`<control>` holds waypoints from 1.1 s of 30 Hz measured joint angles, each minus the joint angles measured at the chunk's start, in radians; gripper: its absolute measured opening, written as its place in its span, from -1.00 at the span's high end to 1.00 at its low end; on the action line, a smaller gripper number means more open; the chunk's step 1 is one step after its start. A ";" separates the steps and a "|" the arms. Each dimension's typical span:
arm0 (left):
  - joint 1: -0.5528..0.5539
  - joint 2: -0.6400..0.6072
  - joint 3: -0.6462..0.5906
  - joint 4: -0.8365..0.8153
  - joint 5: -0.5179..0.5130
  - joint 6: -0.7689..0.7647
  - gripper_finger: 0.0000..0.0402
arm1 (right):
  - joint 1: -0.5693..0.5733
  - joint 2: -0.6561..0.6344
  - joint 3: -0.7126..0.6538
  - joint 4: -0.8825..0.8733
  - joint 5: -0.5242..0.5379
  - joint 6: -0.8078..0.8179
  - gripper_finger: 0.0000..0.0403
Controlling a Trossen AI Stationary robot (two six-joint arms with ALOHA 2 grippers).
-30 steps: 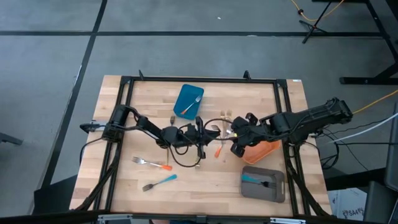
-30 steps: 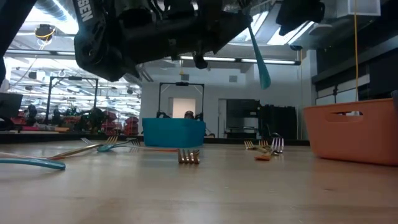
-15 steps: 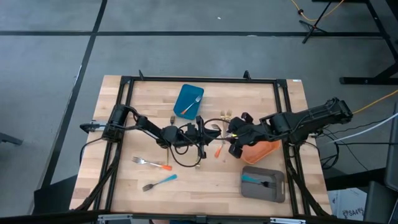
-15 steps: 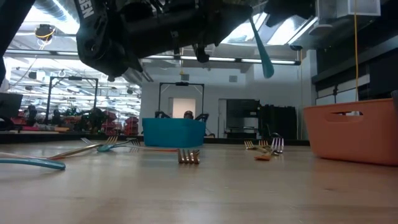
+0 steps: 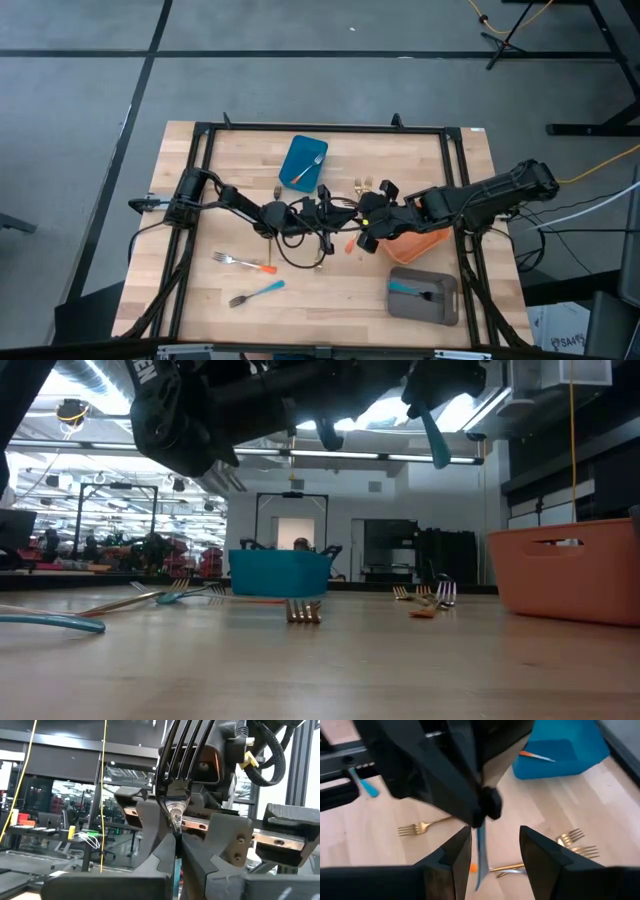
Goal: Sort silverware by color (type)
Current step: Put the right blue fork into the black bin
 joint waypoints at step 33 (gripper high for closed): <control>0.000 0.001 0.001 -0.032 0.065 -0.053 0.66 | 0.000 -0.033 0.000 -0.059 -0.089 -0.083 0.99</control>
